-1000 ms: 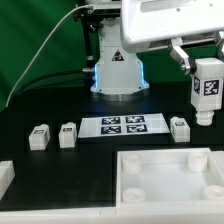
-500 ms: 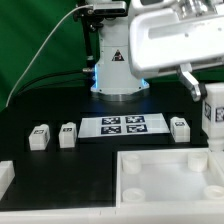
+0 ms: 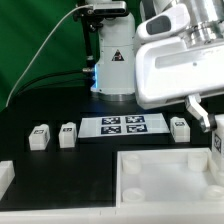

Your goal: Assemble one leg

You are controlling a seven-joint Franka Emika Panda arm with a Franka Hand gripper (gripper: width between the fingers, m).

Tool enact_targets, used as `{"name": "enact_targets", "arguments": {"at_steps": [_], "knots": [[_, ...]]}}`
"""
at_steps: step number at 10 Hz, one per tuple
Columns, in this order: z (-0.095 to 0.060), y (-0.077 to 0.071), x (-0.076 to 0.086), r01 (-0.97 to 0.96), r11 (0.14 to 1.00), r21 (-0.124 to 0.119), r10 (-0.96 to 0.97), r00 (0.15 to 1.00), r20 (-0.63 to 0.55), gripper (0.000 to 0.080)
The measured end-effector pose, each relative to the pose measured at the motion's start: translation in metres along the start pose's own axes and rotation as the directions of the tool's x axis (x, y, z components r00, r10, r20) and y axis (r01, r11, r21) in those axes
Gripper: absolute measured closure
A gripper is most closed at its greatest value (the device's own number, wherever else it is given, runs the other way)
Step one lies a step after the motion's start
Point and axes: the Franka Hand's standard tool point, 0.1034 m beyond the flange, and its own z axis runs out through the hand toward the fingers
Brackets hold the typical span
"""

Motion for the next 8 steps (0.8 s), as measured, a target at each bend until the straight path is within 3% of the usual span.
{"name": "enact_targets", "arguments": {"at_steps": [8], "knots": [[0.013, 0.007, -0.023, 0.000, 1.000, -0.005, 0.000, 0.999, 0.036, 0.0506]]}}
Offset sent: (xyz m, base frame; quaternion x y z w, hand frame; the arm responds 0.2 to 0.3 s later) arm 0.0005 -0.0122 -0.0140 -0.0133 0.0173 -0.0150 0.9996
